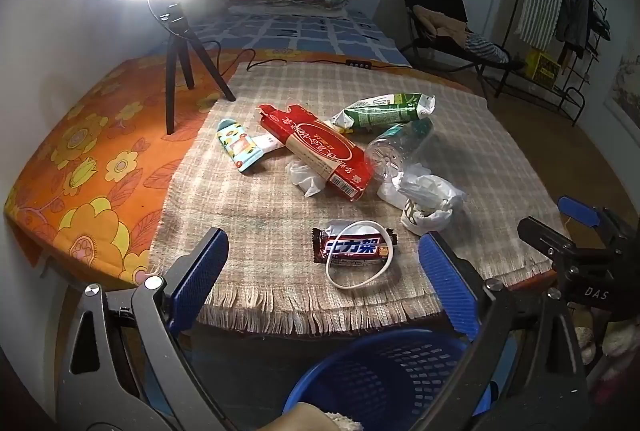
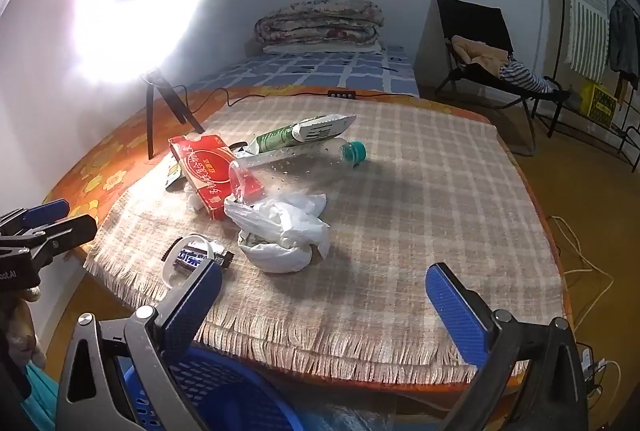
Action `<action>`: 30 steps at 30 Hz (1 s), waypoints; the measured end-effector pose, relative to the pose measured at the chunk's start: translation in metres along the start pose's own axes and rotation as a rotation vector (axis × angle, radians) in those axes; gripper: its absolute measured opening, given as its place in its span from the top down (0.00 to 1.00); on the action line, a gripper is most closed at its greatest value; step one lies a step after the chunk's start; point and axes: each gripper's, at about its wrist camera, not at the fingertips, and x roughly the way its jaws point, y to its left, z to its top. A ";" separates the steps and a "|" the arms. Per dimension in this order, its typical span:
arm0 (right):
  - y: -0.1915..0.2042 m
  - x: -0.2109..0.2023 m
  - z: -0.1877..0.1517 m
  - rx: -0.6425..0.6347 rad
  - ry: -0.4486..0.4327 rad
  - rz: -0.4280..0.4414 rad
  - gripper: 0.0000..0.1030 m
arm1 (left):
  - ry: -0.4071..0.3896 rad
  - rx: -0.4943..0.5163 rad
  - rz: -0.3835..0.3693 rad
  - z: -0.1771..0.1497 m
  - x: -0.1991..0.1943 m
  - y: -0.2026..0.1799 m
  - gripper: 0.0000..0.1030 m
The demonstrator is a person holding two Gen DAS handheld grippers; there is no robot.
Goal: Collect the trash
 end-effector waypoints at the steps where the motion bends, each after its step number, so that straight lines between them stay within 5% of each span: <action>1: 0.000 0.001 0.000 -0.006 0.010 -0.007 0.00 | 0.000 0.002 0.001 0.000 0.000 0.000 0.05; 30: 0.000 0.001 0.000 -0.004 0.007 -0.002 0.00 | 0.012 0.001 0.029 -0.007 0.007 0.006 0.05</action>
